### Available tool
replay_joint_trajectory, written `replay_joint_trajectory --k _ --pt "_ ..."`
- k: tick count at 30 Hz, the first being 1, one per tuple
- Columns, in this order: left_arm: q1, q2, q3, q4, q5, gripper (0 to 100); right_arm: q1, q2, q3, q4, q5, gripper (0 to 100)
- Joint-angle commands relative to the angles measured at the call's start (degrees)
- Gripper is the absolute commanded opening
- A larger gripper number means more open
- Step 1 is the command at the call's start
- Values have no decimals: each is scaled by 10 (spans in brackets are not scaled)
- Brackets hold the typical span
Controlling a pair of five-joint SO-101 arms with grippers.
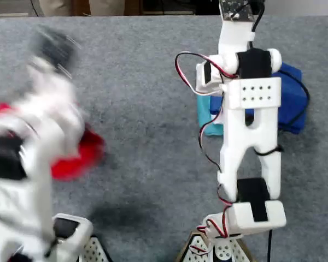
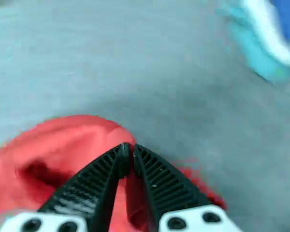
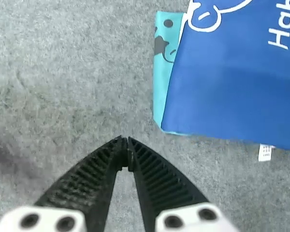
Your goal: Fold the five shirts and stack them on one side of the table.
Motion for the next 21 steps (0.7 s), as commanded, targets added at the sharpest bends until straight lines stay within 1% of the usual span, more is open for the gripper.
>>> replay_joint_trajectory --k 1,3,4,6,8,10,12,14,17,21 --pt "187 -107 147 -23 27 18 -5 -44 25 9 0 5" --pt "173 -144 192 -62 60 28 -7 -50 39 8 33 6" --pt "150 -154 197 -73 70 61 -8 -50 44 8 44 10" --pt "77 -175 196 -84 89 178 -8 -50 54 8 49 53" --pt "-27 -192 193 -102 108 274 -12 -50 63 8 54 133" --pt "-144 -199 184 -127 109 285 -32 -50 74 8 71 214" --pt "-258 -202 185 -169 88 285 -73 -50 92 7 110 257" --pt "-373 -203 200 -216 77 285 -124 -50 104 5 127 246" --pt "-535 -202 244 -273 71 285 -211 -49 110 -6 131 193" --pt "-710 -205 360 -358 70 285 -327 -22 111 -25 130 114"
